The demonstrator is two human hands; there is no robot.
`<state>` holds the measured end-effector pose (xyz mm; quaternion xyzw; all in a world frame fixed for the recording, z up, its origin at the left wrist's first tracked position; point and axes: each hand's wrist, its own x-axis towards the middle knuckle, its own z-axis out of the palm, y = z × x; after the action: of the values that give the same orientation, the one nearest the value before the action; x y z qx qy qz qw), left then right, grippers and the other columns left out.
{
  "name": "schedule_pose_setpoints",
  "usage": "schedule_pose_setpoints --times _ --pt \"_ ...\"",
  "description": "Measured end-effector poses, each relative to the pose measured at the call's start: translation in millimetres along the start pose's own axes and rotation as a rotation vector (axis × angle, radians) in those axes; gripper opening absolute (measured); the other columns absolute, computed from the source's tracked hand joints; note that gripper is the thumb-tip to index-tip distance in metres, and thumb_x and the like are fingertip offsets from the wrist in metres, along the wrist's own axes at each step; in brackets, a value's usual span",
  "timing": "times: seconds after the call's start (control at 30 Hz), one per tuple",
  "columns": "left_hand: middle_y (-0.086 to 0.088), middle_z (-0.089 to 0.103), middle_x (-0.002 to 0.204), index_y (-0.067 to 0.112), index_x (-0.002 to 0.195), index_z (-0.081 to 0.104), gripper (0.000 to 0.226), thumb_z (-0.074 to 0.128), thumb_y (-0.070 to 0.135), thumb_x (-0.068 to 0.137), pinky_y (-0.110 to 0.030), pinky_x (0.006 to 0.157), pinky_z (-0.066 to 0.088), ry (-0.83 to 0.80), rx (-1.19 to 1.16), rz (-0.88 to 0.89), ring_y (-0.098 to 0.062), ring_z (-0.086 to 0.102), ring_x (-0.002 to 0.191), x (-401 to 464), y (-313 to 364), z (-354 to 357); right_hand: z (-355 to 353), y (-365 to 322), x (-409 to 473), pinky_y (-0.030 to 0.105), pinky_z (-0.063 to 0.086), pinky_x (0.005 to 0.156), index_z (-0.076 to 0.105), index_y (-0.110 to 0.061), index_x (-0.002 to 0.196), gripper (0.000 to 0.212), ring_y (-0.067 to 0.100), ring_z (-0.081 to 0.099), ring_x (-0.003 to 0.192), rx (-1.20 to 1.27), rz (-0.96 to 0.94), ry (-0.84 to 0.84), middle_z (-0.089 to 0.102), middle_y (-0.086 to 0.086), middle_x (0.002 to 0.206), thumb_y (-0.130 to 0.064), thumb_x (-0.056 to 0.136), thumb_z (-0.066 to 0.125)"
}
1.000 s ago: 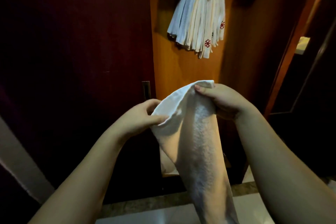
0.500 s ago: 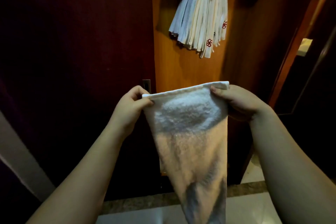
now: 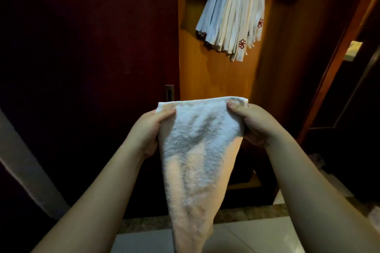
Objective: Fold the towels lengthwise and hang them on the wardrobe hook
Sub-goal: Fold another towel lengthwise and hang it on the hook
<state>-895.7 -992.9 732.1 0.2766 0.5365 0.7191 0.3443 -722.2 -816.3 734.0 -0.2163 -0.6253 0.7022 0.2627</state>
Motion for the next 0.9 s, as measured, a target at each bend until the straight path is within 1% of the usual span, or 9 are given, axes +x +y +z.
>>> schedule_pose_setpoints --times 0.07,0.17,0.3,0.4,0.47,0.53,0.63,0.77,0.9 --pt "-0.012 0.076 0.084 0.006 0.097 0.071 0.015 0.057 0.011 0.095 -0.026 0.064 0.059 0.117 -0.016 0.011 -0.021 0.072 0.071 -2.1 -6.0 6.8 9.3 6.2 -0.9 0.050 0.054 0.096 0.066 -0.001 0.119 0.048 0.034 0.071 0.103 -0.030 0.023 0.104 0.072 0.020 0.113 -0.040 0.090 0.069" --pt "-0.013 0.076 0.089 0.006 0.096 0.075 0.016 0.062 0.015 0.094 -0.034 0.075 0.058 0.251 0.002 0.039 -0.026 0.074 0.083 -9.9 -20.8 19.8 25.9 22.5 -3.9 0.049 0.058 0.089 0.064 -0.006 0.117 0.060 0.029 0.074 0.093 -0.007 0.079 0.292 0.074 0.013 0.107 -0.055 0.082 0.069" --pt "-0.003 0.078 0.090 0.015 0.093 0.077 0.016 0.062 0.021 0.095 -0.035 0.081 0.057 0.344 0.065 0.119 -0.019 0.073 0.089 -27.5 -43.6 40.5 53.4 40.0 -26.4 0.043 0.058 0.084 0.068 -0.014 0.103 0.043 0.022 0.072 0.088 -0.123 0.011 0.417 0.075 0.004 0.094 -0.053 0.098 0.052" --pt "0.004 0.077 0.087 0.025 0.089 0.074 0.018 0.059 0.029 0.098 -0.032 0.077 0.059 0.289 0.110 0.122 -0.010 0.073 0.085 -43.9 -52.5 55.4 69.9 48.1 -38.9 0.023 0.056 0.074 0.066 -0.023 0.099 0.035 0.007 0.069 0.082 -0.193 -0.076 0.350 0.073 -0.003 0.093 -0.049 0.103 0.042" --pt "0.011 0.076 0.085 0.031 0.088 0.070 0.019 0.056 0.033 0.100 -0.022 0.068 0.055 0.233 0.129 0.129 -0.002 0.072 0.080 -52.7 -54.9 62.4 78.1 54.4 -41.2 0.008 0.048 0.063 0.061 -0.018 0.114 0.040 0.001 0.063 0.079 -0.282 -0.089 0.271 0.068 -0.005 0.095 -0.050 0.102 0.039" --pt "0.013 0.075 0.088 0.032 0.091 0.068 0.017 0.055 0.034 0.100 -0.020 0.068 0.054 0.196 0.139 0.144 0.000 0.071 0.081 -56.7 -54.1 65.3 82.3 56.9 -44.8 0.002 0.044 0.059 0.058 -0.017 0.125 0.047 -0.003 0.060 0.081 -0.273 -0.108 0.246 0.065 -0.009 0.096 -0.051 0.100 0.037" --pt "0.008 0.076 0.094 0.032 0.096 0.068 0.017 0.052 0.031 0.101 -0.027 0.079 0.057 0.140 0.146 0.155 -0.005 0.072 0.089 -59.0 -49.3 66.0 81.8 54.2 -51.8 0.002 0.046 0.062 0.058 -0.022 0.129 0.048 -0.005 0.065 0.084 -0.216 -0.112 0.162 0.065 -0.014 0.098 -0.052 0.099 0.035" --pt "0.005 0.076 0.095 0.031 0.098 0.068 0.020 0.048 0.032 0.102 -0.024 0.080 0.058 0.101 0.150 0.173 -0.007 0.072 0.091 -61.8 -40.1 65.1 76.2 47.5 -49.8 0.007 0.049 0.063 0.061 -0.032 0.100 0.028 -0.009 0.068 0.079 -0.169 -0.154 0.083 0.073 -0.019 0.078 -0.050 0.095 0.040" --pt "0.000 0.075 0.104 0.024 0.113 0.067 0.027 0.046 0.036 0.102 -0.032 0.091 0.055 0.033 0.159 0.172 -0.011 0.071 0.100 -62.6 -31.6 62.2 73.2 45.5 -49.2 0.008 0.049 0.064 0.060 -0.034 0.103 0.030 -0.010 0.067 0.081 -0.175 -0.200 0.067 0.071 -0.019 0.080 -0.053 0.091 0.040"
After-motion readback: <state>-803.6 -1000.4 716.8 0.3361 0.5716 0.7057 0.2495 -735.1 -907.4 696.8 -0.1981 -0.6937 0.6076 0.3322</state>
